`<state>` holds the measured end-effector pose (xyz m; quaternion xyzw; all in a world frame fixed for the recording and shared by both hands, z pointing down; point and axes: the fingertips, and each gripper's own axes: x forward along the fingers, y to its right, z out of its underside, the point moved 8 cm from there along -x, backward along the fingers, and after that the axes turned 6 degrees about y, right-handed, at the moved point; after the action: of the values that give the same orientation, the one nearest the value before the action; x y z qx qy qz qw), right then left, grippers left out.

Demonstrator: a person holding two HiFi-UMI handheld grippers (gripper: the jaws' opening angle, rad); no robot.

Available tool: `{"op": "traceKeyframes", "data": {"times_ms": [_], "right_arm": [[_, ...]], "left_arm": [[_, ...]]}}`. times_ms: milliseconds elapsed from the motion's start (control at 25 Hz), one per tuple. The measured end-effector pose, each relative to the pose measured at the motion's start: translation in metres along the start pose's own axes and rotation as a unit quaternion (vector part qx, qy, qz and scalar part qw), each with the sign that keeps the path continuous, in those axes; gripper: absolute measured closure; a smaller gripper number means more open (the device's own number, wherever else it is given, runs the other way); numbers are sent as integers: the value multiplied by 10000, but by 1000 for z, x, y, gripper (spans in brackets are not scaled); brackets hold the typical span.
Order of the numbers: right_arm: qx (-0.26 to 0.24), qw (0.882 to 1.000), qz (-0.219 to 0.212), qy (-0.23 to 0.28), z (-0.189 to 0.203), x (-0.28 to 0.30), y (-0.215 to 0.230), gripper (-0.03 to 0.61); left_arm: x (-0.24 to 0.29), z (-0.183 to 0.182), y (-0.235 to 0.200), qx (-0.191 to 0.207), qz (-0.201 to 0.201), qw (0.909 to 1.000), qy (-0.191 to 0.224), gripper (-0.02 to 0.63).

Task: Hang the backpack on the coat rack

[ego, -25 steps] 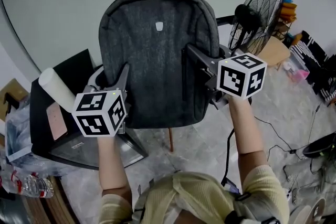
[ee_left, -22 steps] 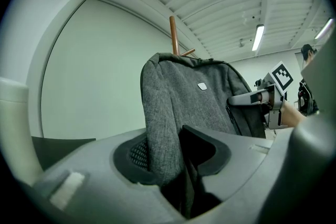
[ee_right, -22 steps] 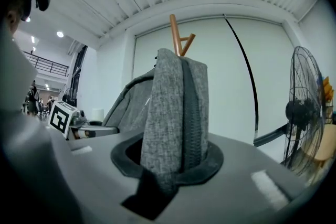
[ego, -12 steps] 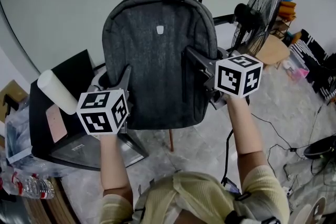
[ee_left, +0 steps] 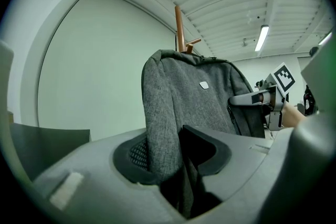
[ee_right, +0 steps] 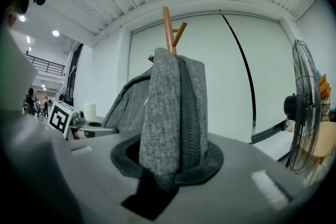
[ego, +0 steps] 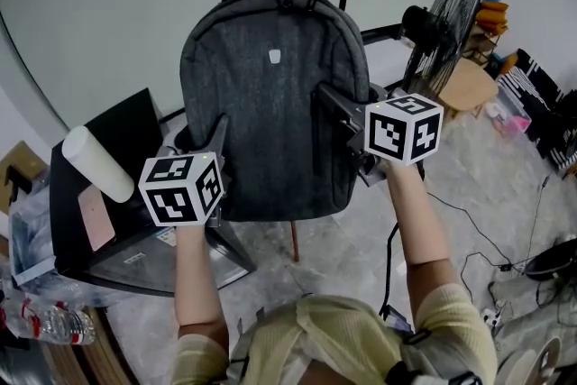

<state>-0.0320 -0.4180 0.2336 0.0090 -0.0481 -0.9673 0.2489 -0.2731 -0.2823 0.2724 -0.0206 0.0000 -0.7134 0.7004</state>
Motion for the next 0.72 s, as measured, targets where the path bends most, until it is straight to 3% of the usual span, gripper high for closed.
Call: {"op": "traceKeyframes", "data": {"times_ms": [320,720], "right_arm": [[72,9999,-27,66,14,9,19,457],[-213,9996,6,189,26,17,29,448]], "left_arm": [[19,10,-3,66,-12,9998,-185,445],[38,25,-9,-56,-135,9995,-286,419]]}}
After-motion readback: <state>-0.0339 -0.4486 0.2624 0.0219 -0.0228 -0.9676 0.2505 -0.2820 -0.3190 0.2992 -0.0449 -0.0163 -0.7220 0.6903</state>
